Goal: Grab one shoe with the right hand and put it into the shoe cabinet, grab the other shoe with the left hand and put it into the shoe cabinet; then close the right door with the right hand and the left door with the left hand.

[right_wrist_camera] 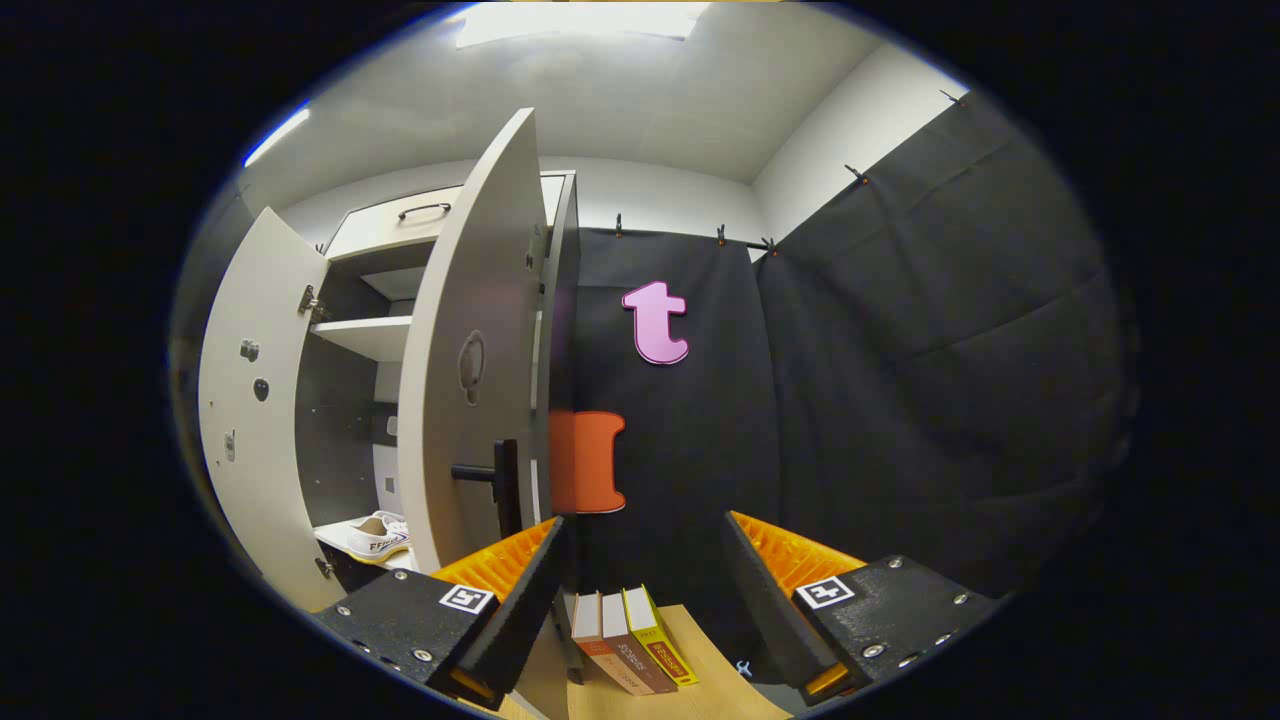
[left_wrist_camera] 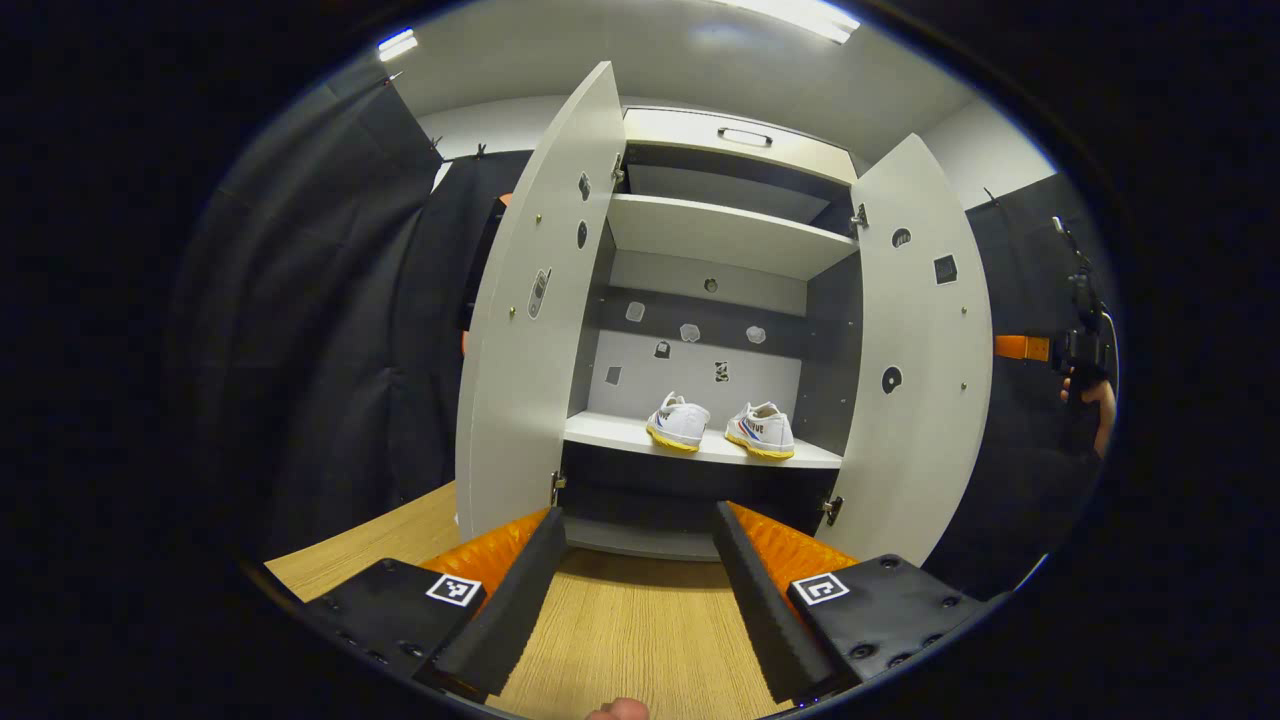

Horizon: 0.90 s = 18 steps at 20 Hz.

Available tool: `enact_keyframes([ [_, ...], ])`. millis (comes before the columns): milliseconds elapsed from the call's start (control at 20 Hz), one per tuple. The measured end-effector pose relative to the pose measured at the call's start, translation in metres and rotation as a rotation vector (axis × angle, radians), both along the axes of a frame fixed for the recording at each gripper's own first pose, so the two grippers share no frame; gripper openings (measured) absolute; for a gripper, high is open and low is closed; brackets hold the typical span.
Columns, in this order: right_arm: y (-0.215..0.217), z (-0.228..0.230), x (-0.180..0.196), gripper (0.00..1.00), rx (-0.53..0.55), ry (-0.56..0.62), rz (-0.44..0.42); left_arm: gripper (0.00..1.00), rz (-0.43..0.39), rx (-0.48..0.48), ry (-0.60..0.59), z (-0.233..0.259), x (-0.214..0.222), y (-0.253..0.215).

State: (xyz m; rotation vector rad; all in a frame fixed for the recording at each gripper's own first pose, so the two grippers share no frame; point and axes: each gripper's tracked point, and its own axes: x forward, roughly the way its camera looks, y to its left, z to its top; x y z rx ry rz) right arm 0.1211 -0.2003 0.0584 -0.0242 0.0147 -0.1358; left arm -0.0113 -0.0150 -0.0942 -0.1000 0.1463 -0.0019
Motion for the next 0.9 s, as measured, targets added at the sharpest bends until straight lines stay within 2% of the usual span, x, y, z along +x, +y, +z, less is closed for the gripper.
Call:
enact_keyframes([
  [100, 0.0, -0.001, 0.005, 0.94, -0.003, 0.005, -0.003, 0.97, 0.001, 0.009, -0.001, 0.0, 0.001, 0.0],
  [150, 0.002, 0.0, 0.008, 0.98, -0.012, 0.001, -0.002, 0.97, 0.007, 0.012, 0.0, -0.001, 0.001, 0.001],
  [200, 0.007, 0.001, 0.01, 0.94, -0.023, -0.003, 0.005, 0.97, 0.01, 0.009, 0.001, -0.001, 0.001, 0.0],
  [250, 0.011, 0.001, 0.011, 0.98, -0.036, -0.005, 0.013, 0.97, 0.008, 0.001, -0.001, -0.001, 0.001, -0.002],
  [350, 0.015, 0.003, 0.01, 0.92, -0.074, -0.02, 0.011, 0.97, 0.004, -0.013, 0.005, -0.004, 0.002, -0.006],
  [400, 0.018, 0.004, 0.01, 0.97, -0.088, -0.025, 0.014, 0.97, -0.001, -0.014, 0.007, -0.005, 0.003, -0.007],
  [450, 0.02, 0.004, 0.01, 0.96, -0.095, -0.03, 0.021, 0.97, -0.005, -0.01, 0.008, -0.004, 0.003, -0.008],
  [500, 0.024, 0.004, 0.009, 0.89, -0.088, -0.029, 0.032, 0.97, -0.001, -0.007, 0.005, -0.003, 0.004, -0.007],
  [750, 0.051, 0.003, 0.005, 0.88, -0.1, -0.035, 0.057, 0.97, 0.002, -0.023, -0.015, 0.003, 0.009, 0.0],
  [900, 0.081, 0.0, 0.003, 0.87, -0.083, -0.027, 0.121, 0.97, 0.008, -0.019, -0.013, 0.001, 0.01, 0.005],
])
